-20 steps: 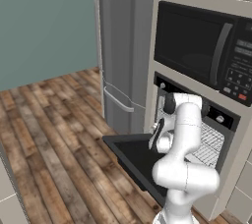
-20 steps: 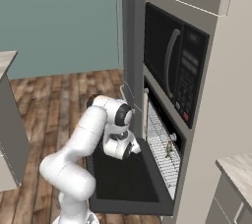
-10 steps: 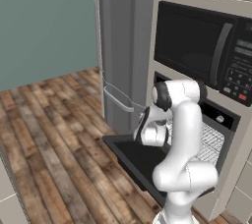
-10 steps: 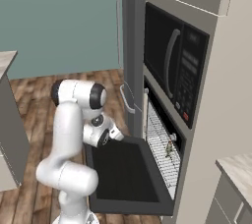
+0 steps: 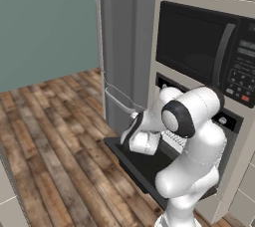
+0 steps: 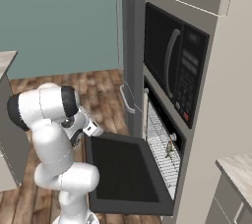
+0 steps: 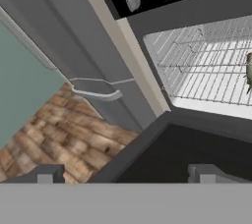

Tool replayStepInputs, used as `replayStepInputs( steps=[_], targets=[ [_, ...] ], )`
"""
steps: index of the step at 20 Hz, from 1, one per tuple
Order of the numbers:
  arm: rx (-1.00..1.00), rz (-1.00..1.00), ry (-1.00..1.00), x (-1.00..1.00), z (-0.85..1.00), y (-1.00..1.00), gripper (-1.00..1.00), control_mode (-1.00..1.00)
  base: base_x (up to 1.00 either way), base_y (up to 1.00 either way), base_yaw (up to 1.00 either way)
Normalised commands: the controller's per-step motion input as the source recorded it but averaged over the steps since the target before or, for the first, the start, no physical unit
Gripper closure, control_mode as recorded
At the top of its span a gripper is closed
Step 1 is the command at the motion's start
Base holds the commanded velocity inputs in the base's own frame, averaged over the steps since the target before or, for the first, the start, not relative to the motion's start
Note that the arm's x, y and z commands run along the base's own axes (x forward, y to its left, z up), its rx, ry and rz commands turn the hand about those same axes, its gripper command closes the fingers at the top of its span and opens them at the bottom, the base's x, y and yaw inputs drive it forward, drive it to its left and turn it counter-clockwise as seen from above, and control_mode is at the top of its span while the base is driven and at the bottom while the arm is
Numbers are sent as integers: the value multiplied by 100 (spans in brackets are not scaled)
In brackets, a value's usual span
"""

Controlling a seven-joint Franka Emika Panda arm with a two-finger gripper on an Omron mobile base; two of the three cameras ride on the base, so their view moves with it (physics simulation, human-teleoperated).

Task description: Place the fish on the bottom rack of the oven, and slide the tray back inside. Close the oven door.

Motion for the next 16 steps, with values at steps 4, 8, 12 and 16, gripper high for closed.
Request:
replayStepInputs(
  steps=[4, 8, 12, 16],
  targets=[
    [0, -1, 0, -71, 58, 82, -100, -100, 0, 0, 0],
    [0, -1, 6, -42, 63, 83, -100, -100, 0, 0, 0],
    [0, -2, 9, -33, 52, 87, -100, -100, 0, 0, 0],
    [0, -4, 10, -17, 12, 93, -100, -100, 0, 0, 0]
  ],
)
